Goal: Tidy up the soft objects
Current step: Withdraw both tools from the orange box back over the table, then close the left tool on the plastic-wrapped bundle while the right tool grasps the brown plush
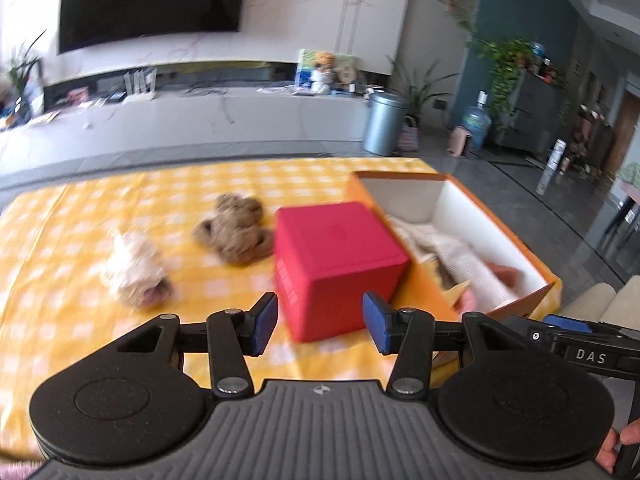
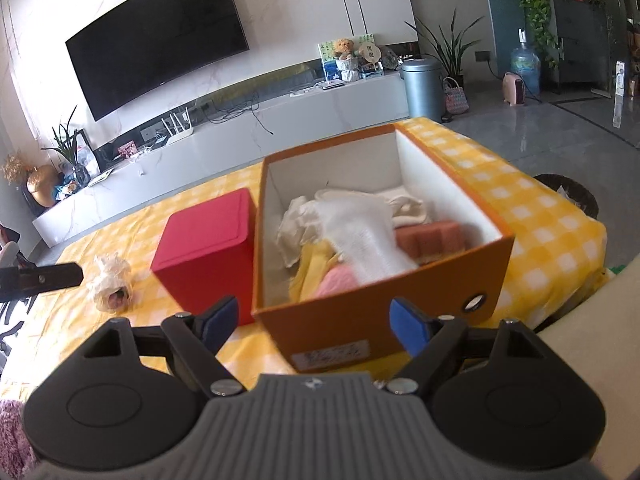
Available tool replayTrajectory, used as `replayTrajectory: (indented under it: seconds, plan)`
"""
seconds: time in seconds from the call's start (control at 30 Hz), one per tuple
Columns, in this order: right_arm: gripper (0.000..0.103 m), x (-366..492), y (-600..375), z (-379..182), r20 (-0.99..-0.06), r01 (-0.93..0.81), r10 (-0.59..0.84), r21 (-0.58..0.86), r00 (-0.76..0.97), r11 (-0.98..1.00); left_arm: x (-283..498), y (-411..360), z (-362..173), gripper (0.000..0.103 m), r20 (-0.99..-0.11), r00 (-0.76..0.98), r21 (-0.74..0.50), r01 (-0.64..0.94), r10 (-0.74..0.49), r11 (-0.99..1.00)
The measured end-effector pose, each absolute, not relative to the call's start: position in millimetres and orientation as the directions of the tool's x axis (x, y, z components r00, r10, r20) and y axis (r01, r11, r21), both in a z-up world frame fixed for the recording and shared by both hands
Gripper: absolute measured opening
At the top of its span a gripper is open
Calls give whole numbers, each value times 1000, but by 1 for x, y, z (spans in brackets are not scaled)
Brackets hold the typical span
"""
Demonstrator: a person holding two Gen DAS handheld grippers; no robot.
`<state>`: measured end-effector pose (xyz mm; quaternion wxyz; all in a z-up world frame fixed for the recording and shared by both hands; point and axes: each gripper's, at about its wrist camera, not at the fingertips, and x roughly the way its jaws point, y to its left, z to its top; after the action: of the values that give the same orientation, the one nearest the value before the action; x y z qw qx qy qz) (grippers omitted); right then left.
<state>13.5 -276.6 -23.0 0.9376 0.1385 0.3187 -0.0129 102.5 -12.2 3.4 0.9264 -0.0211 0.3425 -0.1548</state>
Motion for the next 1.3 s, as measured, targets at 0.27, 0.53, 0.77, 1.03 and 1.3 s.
replayTrajectory:
  seconds: [0.27,0.53,0.77,1.03,1.3]
  plan:
    - [83,7,-234,-33,-617,43,81,184,783,982,80,32,-13,56,-650,723,-120,207,-235,971]
    - [83,14,-198,-41,-647,-26,119,152,753,988,70,81,-27,57,-679,706,-160,130,-205,979]
    - [83,28,-153,-44,-658,-137,163,92,735,986,73,105,-32,57,-679,705,-184,106,-204,977]
    - [82,54,-107,-47,-658,-246,196,17,727,969,90,126,-31,56,-688,692,-179,130,-218,975]
    - [68,83,-70,-50,-654,-377,263,-36,709,926,120,146,-38,57,-720,658,-132,182,-221,974]
